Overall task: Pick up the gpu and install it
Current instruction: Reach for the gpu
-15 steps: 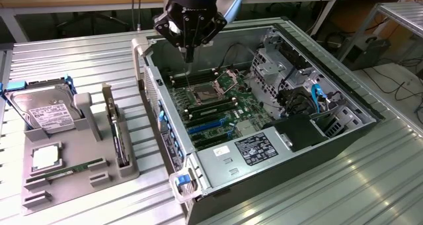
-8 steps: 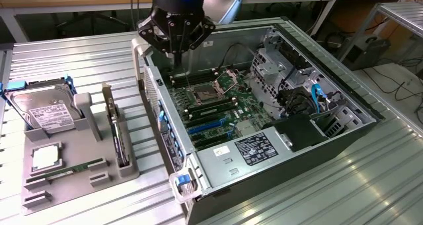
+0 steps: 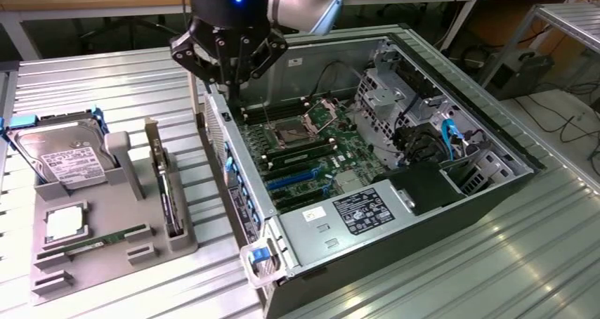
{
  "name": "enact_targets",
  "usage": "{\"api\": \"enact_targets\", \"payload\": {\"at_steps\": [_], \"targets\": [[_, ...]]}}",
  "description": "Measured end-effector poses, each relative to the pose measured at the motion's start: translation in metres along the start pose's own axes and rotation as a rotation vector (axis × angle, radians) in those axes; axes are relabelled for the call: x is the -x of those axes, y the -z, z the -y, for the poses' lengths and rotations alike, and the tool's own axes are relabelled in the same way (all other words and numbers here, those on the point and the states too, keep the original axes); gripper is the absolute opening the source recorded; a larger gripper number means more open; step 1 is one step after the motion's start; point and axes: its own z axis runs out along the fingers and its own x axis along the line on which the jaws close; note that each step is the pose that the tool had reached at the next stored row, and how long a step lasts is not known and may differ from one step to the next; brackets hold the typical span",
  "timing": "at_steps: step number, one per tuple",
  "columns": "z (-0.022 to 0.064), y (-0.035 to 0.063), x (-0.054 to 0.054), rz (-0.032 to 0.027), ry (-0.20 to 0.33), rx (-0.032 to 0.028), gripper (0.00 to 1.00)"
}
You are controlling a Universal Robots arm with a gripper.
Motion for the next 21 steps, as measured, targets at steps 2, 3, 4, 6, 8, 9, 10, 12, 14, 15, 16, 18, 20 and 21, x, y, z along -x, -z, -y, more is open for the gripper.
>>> {"api": "enact_targets", "payload": {"at_steps": [2, 3, 4, 6, 8, 9, 10, 12, 14, 15, 16, 18, 20, 21], "targets": [[0.0026, -0.0023, -0.010, 0.0004, 0.000, 0.0001, 0.11], [0.0035, -0.0035, -0.016, 0.0005, 0.000, 0.0001, 0.11], [0.0043, -0.0047, -0.020, 0.0007, 0.000, 0.0002, 0.11], [0.0057, -0.0069, -0.029, 0.0007, 0.000, 0.0002, 0.11], [0.0069, -0.0091, -0.037, 0.0006, 0.000, 0.0000, 0.11], [0.0076, -0.0102, -0.042, 0.0006, 0.000, 0.0000, 0.11], [0.0083, -0.0113, -0.046, 0.0007, 0.000, 0.0001, 0.11], [0.0096, -0.0136, -0.055, 0.0007, 0.000, 0.0001, 0.11], [0.0108, -0.0158, -0.063, 0.0006, 0.000, 0.0001, 0.11], [0.0115, -0.0171, -0.068, 0.0007, 0.000, 0.0002, 0.11], [0.0124, -0.0185, -0.074, 0.0007, 0.000, 0.0001, 0.11], [0.0137, -0.0211, -0.083, 0.0007, 0.000, 0.0001, 0.11], [0.0151, -0.0249, -0.095, 0.0007, 0.000, 0.0001, 0.11], [0.0153, -0.0259, -0.097, 0.0010, 0.000, -0.0012, 0.11]]}}
